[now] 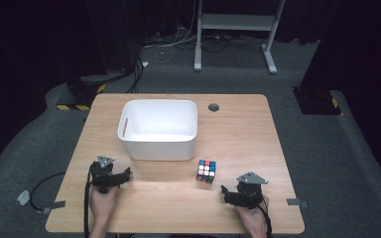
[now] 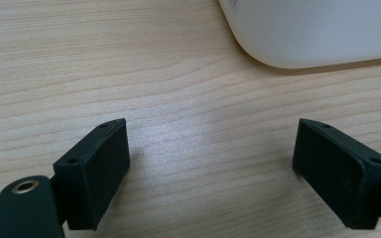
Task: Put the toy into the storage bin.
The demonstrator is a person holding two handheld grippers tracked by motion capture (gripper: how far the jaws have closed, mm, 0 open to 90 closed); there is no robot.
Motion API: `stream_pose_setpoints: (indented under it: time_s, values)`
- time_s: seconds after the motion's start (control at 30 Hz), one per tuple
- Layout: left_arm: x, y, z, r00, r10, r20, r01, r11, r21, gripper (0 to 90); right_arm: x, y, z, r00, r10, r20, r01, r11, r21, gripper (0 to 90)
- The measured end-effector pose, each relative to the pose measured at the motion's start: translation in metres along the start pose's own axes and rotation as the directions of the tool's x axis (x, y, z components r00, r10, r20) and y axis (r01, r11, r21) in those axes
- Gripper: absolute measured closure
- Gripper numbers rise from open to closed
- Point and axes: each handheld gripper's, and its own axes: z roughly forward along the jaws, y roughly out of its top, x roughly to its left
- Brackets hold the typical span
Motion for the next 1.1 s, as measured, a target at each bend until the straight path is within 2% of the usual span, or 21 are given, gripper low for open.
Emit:
stream_pose_setpoints:
  time_s: [0.73,1.1]
  values:
    - [0.000,0.000,0.000,1.0000,0.000,0.000,0.000,1.0000,0.000,14.8,0.021,0.005,-0.001,0.9970,-0.061,-0.047,0.061,0.998,-0.013,10.9]
    - [0.000,0.000,0.000,1.0000,0.000,0.000,0.000,1.0000,0.000,14.8,0.031,0.020,0.008,0.9911,-0.102,-0.085,0.100,0.995,-0.029,9.4]
